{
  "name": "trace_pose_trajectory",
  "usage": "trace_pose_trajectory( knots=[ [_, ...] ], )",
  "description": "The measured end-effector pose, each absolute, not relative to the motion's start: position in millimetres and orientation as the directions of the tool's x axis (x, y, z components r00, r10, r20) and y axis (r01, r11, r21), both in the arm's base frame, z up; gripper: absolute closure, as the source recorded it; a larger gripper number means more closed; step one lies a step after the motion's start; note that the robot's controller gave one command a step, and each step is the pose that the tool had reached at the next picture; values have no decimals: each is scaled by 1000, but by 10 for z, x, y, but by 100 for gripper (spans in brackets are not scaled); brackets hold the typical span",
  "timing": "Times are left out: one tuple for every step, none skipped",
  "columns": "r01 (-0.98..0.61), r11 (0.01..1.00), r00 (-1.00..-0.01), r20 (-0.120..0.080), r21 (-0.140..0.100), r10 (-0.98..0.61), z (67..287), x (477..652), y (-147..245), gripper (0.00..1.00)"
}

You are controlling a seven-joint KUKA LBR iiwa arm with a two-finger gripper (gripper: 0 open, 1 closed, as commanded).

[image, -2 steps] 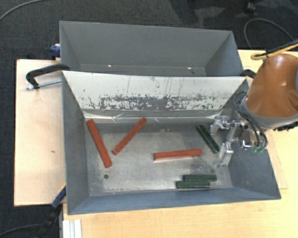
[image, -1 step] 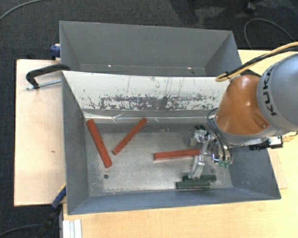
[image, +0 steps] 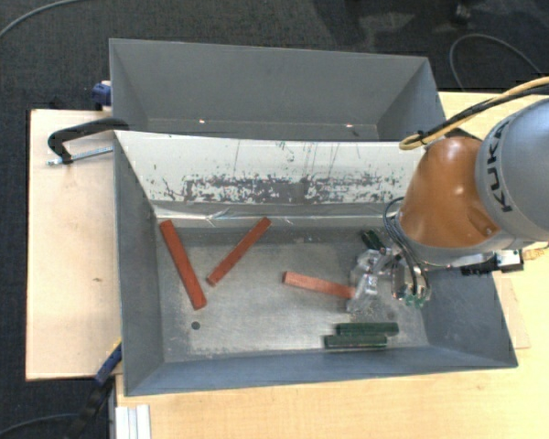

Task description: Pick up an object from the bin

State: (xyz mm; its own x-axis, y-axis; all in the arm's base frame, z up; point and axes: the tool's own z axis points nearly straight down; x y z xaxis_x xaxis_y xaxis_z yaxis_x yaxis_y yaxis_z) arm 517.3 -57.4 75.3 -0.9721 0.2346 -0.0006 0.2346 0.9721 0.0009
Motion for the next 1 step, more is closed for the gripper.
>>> trace_pose_trajectory(
  knots=[
    [201, 980, -980, -14, 3, 201, 2000, 5426, -499, 100]
  ],
)
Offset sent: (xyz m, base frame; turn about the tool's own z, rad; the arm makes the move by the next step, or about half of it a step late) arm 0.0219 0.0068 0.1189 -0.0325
